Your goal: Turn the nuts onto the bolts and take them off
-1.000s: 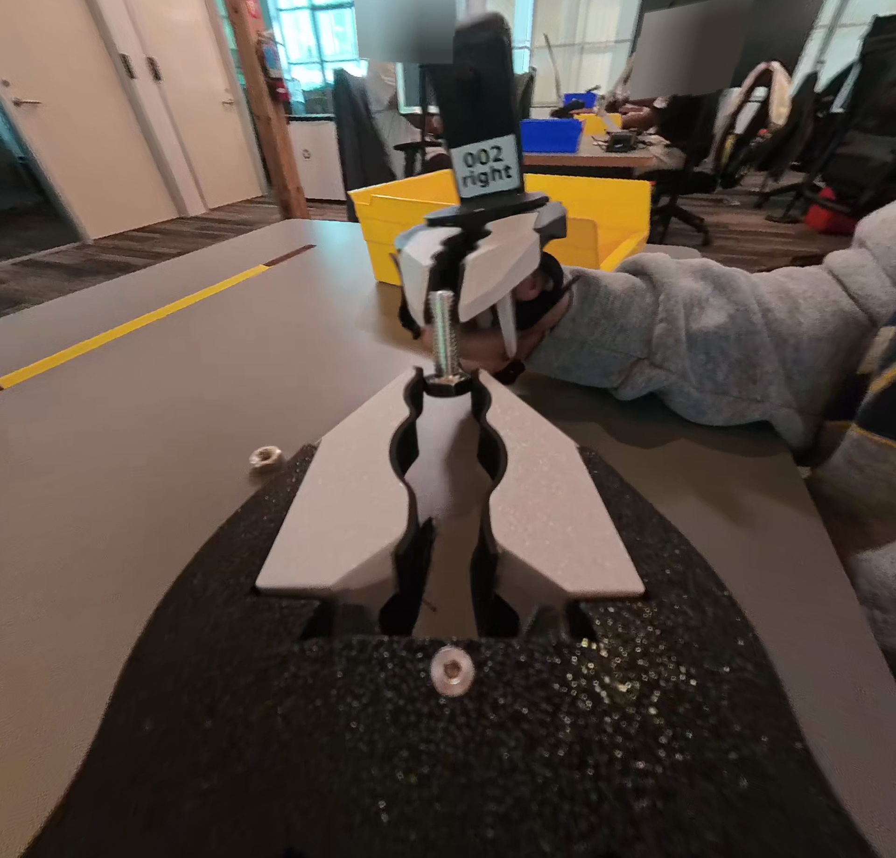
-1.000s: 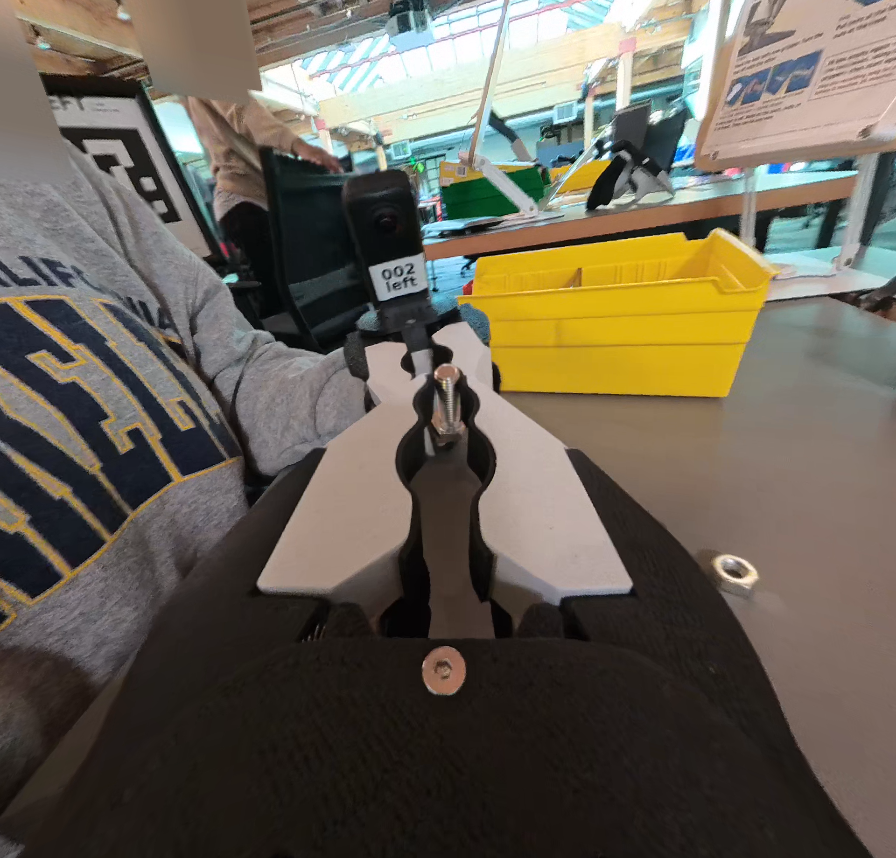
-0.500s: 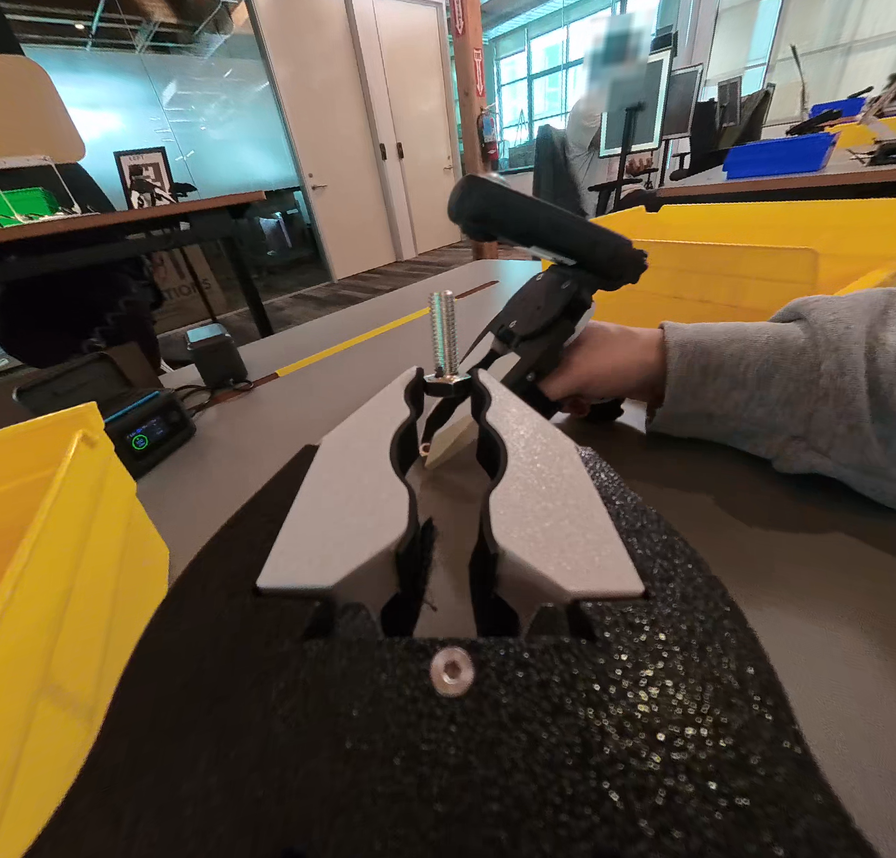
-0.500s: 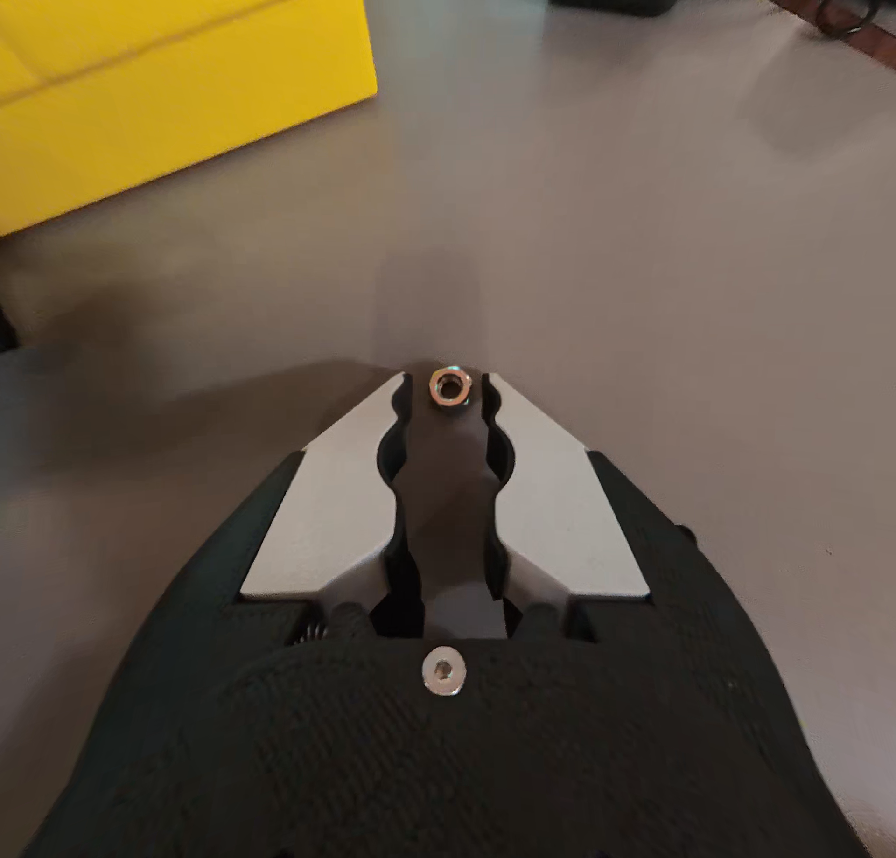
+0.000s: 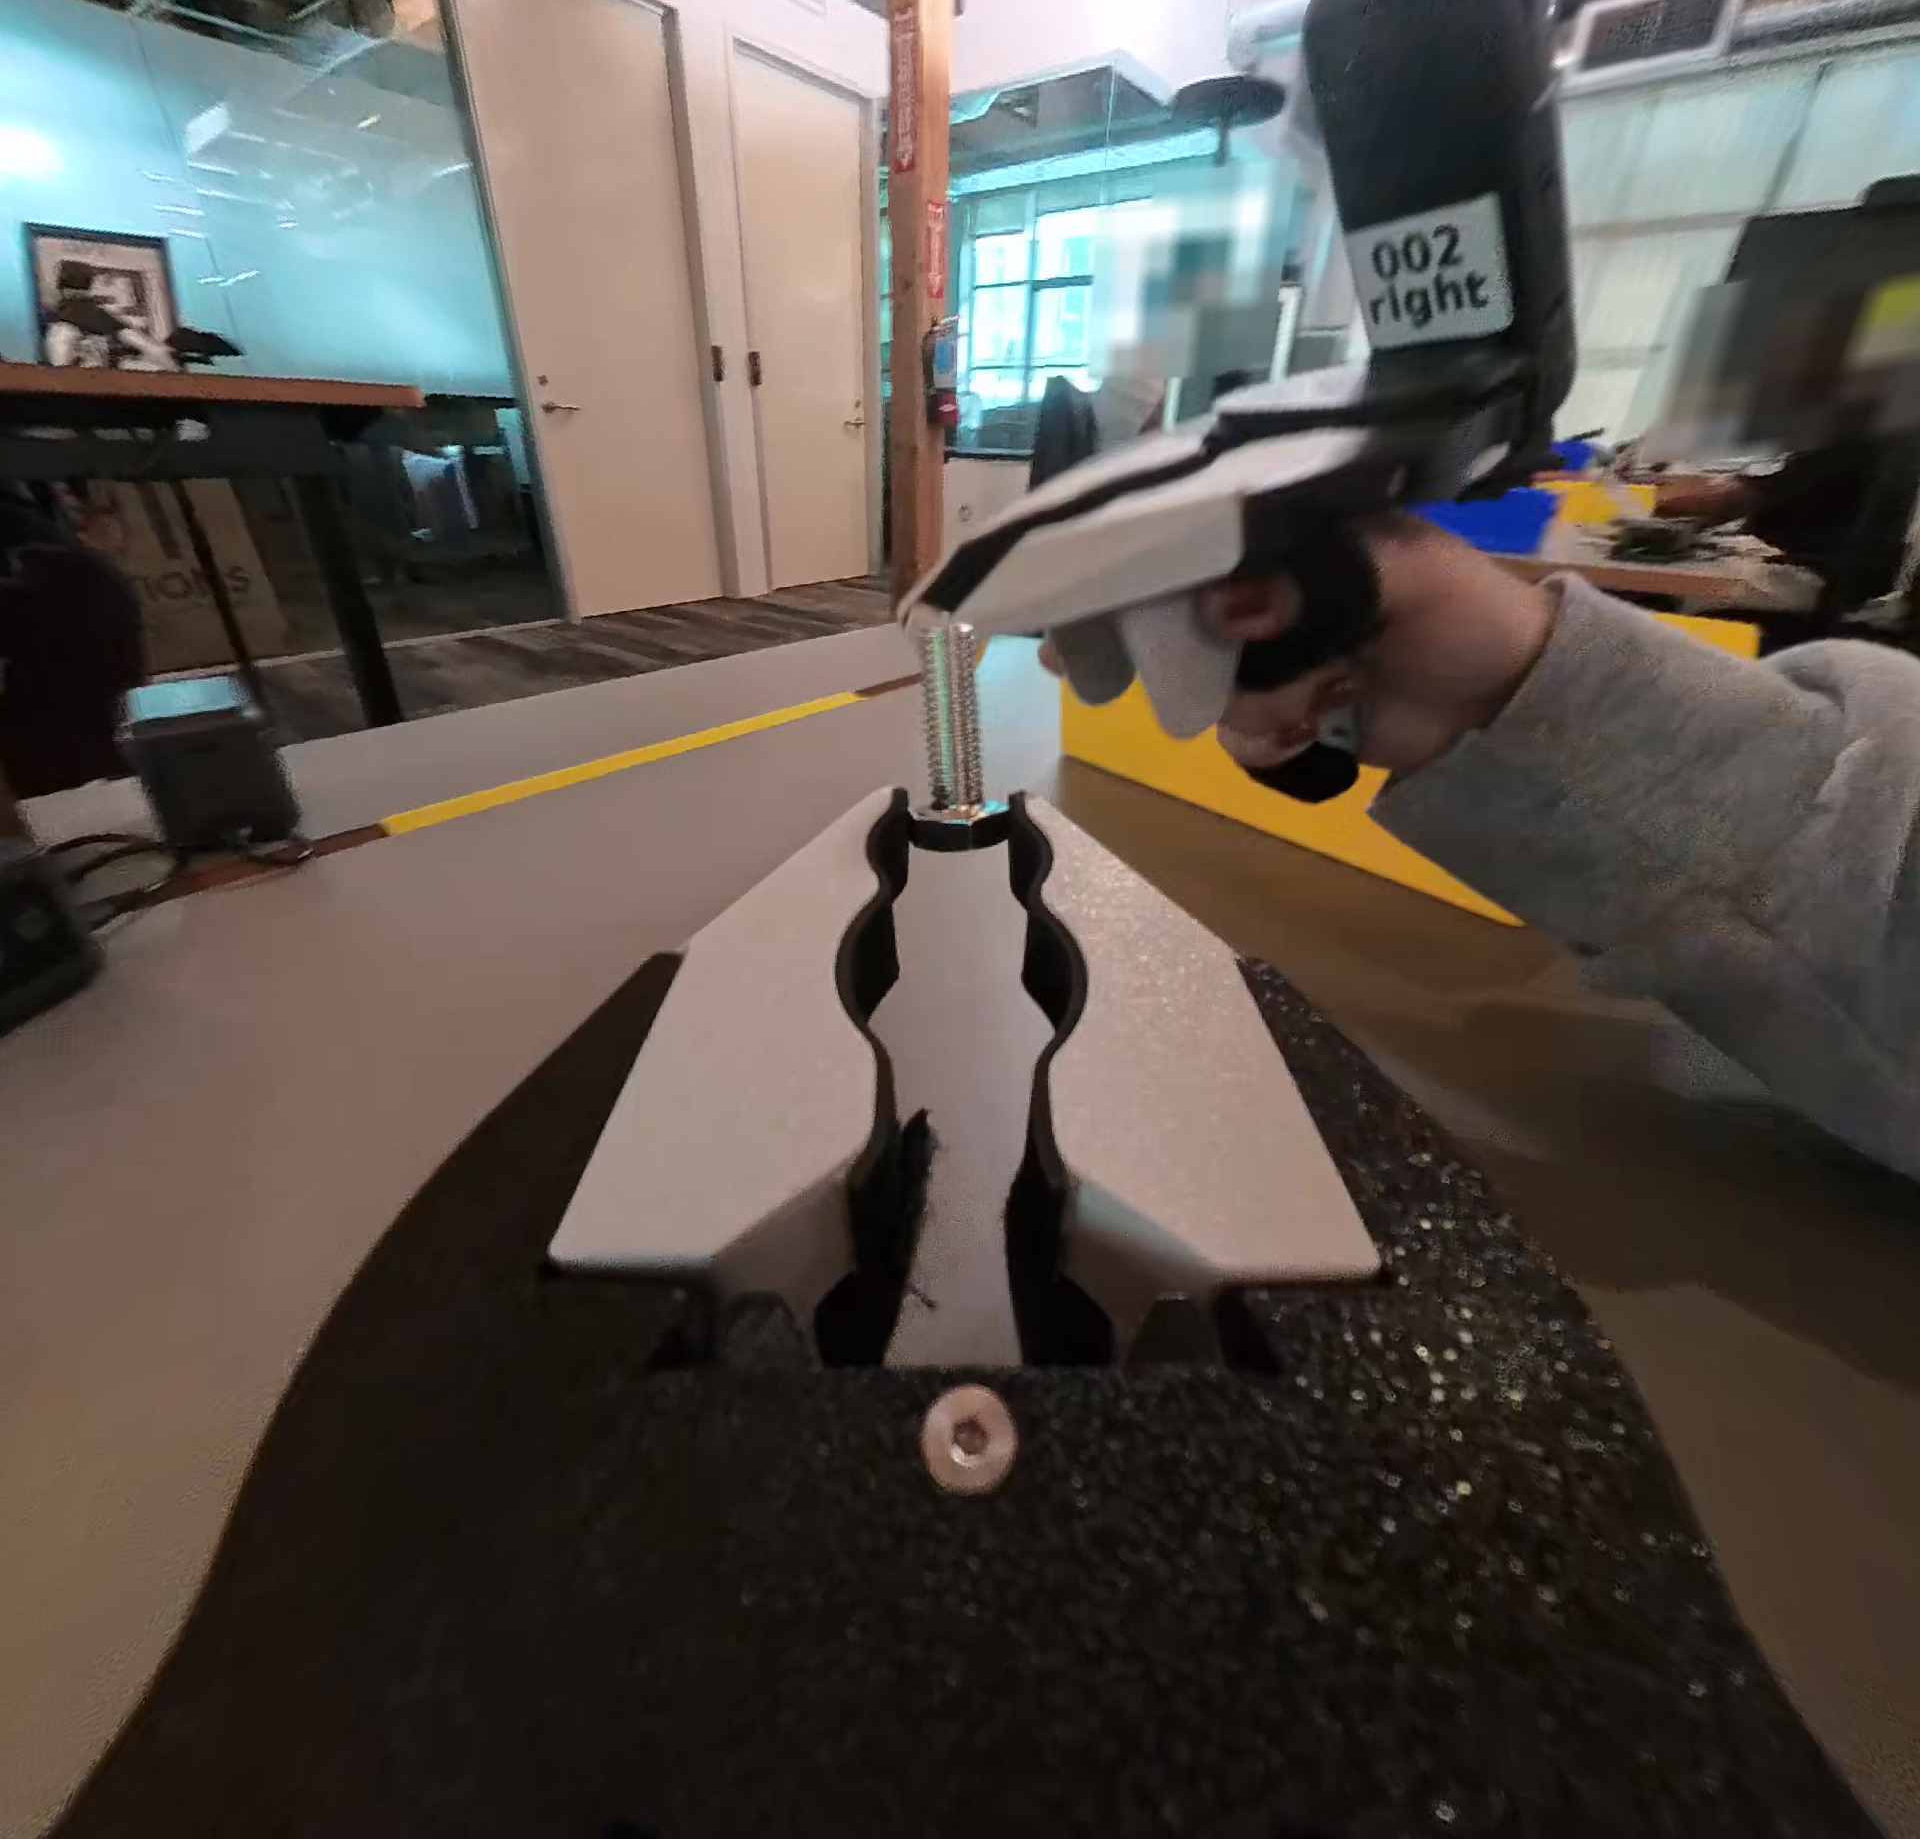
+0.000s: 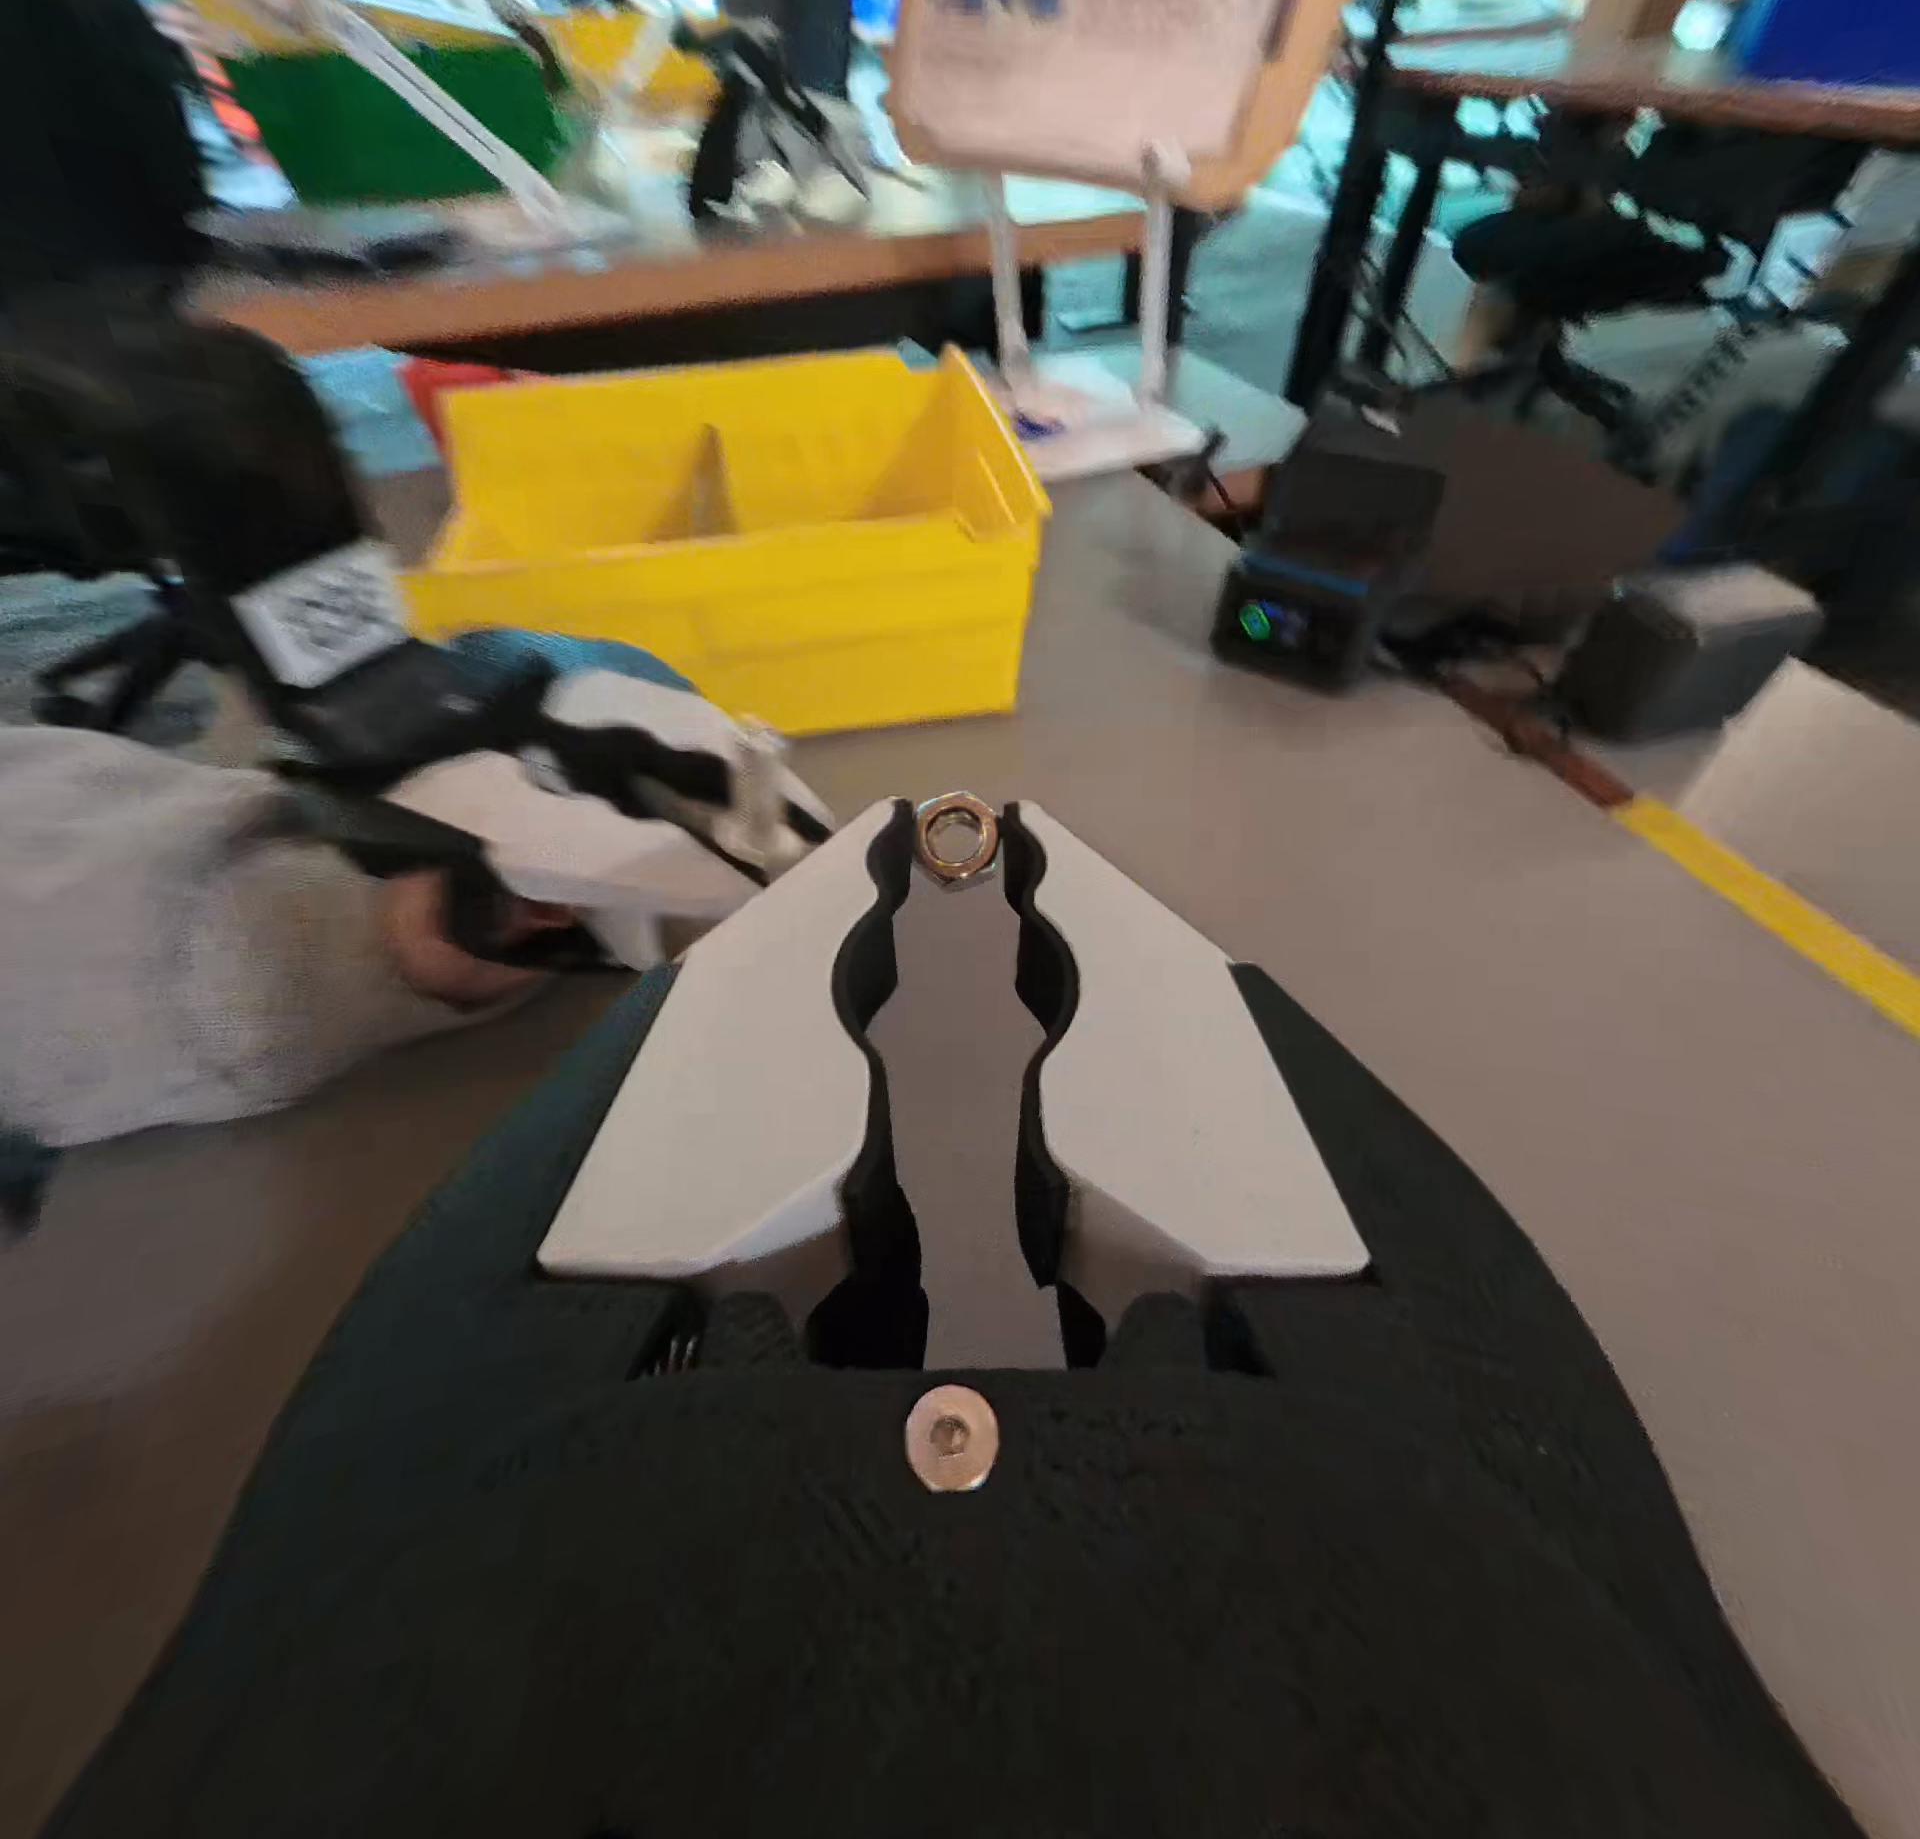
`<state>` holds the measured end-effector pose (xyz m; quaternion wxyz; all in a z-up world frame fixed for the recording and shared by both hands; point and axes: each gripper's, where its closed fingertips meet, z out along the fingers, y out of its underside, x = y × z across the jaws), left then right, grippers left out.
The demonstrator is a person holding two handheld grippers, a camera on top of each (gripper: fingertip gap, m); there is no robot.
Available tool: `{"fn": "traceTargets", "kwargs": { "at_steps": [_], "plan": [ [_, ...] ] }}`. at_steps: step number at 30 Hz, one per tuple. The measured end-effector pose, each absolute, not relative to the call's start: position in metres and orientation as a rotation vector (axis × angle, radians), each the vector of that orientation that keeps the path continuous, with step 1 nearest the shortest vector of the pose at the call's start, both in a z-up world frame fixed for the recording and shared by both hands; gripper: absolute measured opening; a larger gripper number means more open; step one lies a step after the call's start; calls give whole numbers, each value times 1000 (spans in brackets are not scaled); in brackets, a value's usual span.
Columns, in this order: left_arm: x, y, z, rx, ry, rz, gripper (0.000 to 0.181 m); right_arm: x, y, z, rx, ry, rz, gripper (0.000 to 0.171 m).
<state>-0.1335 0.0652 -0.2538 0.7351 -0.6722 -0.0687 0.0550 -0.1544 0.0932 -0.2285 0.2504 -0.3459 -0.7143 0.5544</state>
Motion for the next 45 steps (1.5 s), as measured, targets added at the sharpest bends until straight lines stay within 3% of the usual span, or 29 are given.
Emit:
{"fn": "traceTargets", "kwargs": {
  "at_steps": [1, 25, 38, 45],
  "plan": [
    [-131, 73, -253, -1475, -125, 95, 17, -147, 89, -217, -887, -1959, 1553, 16],
    [-75, 100, -261, -1515, 250, -180, 16, -86, 80, -226, -722, -2537, 1377, 16],
    [-86, 98, -254, -1474, 168, -186, 16, -106, 71, -219, -977, -2181, 1469, 16],
    [-72, 101, -263, -1528, 265, -166, 16, -86, 80, -227, -856, -2304, 1409, 16]
  ]
}}
